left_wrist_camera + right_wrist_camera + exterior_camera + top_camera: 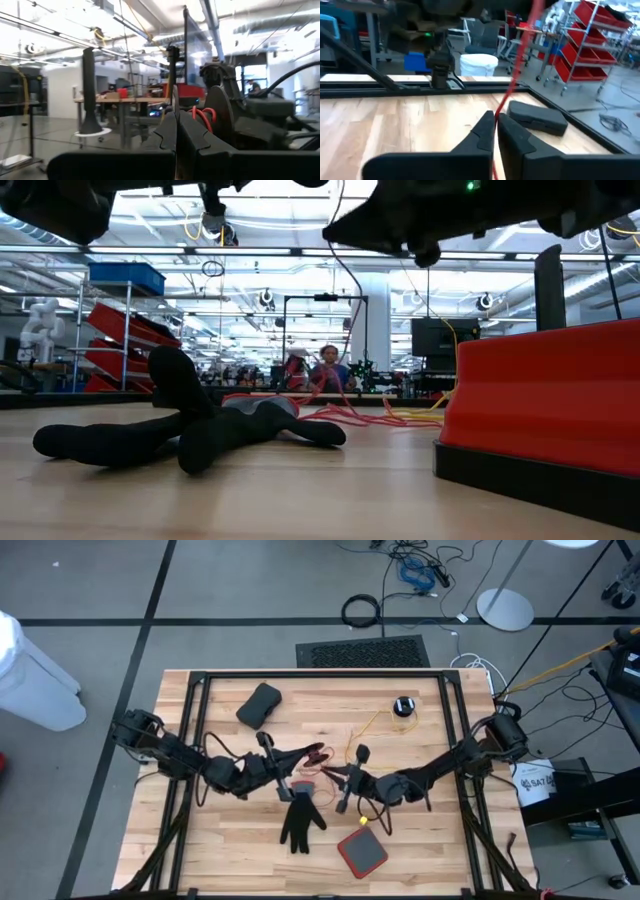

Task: Coil cords
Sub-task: Coil the red wire onto the black spool

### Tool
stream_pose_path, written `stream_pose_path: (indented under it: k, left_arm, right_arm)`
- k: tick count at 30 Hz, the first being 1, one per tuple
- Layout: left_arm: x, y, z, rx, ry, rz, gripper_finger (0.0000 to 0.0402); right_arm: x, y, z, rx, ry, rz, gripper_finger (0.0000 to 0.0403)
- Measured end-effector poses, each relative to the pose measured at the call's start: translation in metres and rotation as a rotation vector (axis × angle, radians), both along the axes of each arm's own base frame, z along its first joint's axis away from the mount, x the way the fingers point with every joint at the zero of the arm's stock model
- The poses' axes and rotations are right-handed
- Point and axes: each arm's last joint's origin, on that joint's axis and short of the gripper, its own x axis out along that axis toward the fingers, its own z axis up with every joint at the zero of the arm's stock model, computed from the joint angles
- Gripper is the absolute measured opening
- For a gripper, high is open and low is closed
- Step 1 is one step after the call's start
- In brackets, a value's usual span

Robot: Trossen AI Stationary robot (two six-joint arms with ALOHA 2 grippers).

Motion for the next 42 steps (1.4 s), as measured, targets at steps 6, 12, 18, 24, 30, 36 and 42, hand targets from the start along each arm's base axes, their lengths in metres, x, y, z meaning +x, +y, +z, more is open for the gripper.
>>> stream_pose_path:
  k: [6, 12, 18, 24, 30, 36, 42]
  left_arm:
    - [0.004, 0.013, 0.001, -0.007, -0.018, 0.001, 0.0000]
    - [0.008, 0.026, 0.001, 0.024, -0.021, 0.020, 0.0000]
    - [0.010, 0.033, 0.001, 0.080, -0.004, 0.059, 0.0000]
    - [0.012, 0.033, -0.003, 0.165, 0.065, 0.089, 0.0000]
    - [0.014, 0.033, -0.009, 0.224, 0.149, 0.123, 0.0000]
    - [0.015, 0.033, -0.011, 0.280, 0.199, 0.172, 0.0000]
    - [0.016, 0.034, -0.014, 0.418, 0.296, 0.246, 0.0000]
  right_arm:
    - [0.005, -0.012, 0.002, 0.071, -0.030, -0.041, 0.0001]
    - [0.020, -0.017, 0.013, 0.110, -0.006, -0.061, 0.0001]
    - [0.029, -0.021, 0.025, 0.122, -0.027, -0.076, 0.0000]
    - [0.040, -0.032, 0.033, 0.169, 0.003, -0.041, 0.0000]
    - [0.044, -0.032, 0.036, 0.177, 0.029, -0.031, 0.0000]
    - [0.044, -0.029, 0.037, 0.198, 0.013, -0.022, 0.0000]
    - [0.043, -0.024, 0.037, 0.224, 0.004, -0.007, 0.0000]
